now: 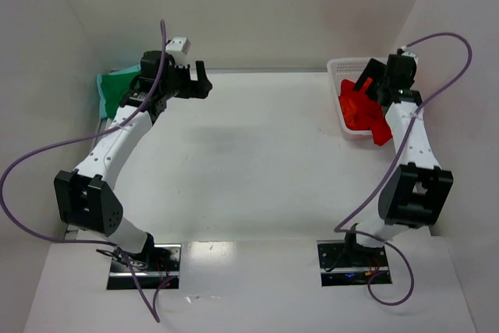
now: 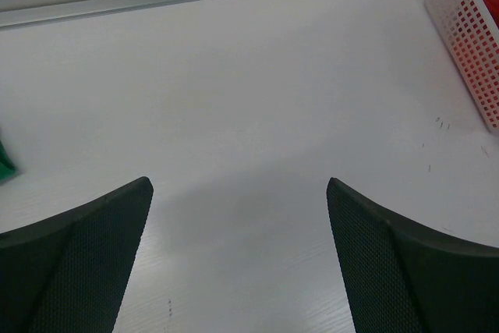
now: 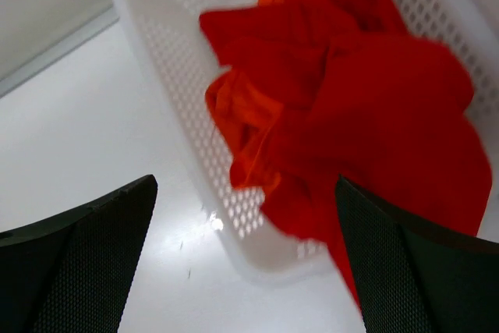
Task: Fold and stack the t-shirts
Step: Grab crumpled tshirt from bin with the right arm
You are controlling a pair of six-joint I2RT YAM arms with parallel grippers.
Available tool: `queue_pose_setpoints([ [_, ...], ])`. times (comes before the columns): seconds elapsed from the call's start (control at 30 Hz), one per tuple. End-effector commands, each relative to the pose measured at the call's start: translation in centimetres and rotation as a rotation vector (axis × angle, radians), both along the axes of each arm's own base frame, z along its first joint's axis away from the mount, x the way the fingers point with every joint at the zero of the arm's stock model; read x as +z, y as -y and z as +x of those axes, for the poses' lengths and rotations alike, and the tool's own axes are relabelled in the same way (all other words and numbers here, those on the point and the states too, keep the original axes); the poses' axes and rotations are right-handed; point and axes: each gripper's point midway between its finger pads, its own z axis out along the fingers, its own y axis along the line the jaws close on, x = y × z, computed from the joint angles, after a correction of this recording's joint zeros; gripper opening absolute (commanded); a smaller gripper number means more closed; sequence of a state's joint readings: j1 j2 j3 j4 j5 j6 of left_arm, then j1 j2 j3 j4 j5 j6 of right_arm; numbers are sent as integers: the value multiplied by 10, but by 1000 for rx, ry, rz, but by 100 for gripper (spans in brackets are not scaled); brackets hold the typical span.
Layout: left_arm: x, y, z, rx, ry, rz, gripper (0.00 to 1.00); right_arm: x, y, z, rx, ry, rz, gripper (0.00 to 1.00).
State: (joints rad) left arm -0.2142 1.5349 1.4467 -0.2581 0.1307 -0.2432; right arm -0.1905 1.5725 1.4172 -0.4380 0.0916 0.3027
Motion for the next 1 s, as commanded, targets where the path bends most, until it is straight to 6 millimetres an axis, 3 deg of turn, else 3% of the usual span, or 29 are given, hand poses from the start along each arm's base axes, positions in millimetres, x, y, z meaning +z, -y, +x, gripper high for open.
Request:
queue_pose_setpoints([
  [0.0, 23, -1, 4, 21, 53, -24, 100, -48, 41, 18, -112, -164, -102, 100],
  [0.13, 19, 3, 1, -8, 44, -24, 100, -74, 57, 17, -168, -241, -132, 100],
  [0.37, 10, 1, 1, 0, 17, -15, 100, -95, 61, 13, -184, -280, -111, 100],
  [0.5, 4, 1, 1, 1, -1, -11, 100, -99, 52, 16, -154, -268, -73, 71],
  [0.6, -3, 4, 5, -9, -18, -11, 100, -97, 50, 18, -145, -256, -66, 24],
  [0.67, -2, 6, 6, -19, -18, -16, 100, -94, 52, 16, -153, -252, -74, 10],
  [0.7, 2, 6, 7, -21, -10, -19, 100, -92, 52, 16, -153, -247, -75, 3],
  [0.8, 1, 14, 5, -68, -19, -27, 100, -75, 44, 20, -118, -212, -51, 0],
  [0.9, 2, 26, 3, -140, -39, -44, 100, -38, 19, 27, 9, -120, -1, 0],
  [0.97, 2, 37, -1, -217, -50, -59, 100, 4, 7, 26, 42, -25, -1, 0],
])
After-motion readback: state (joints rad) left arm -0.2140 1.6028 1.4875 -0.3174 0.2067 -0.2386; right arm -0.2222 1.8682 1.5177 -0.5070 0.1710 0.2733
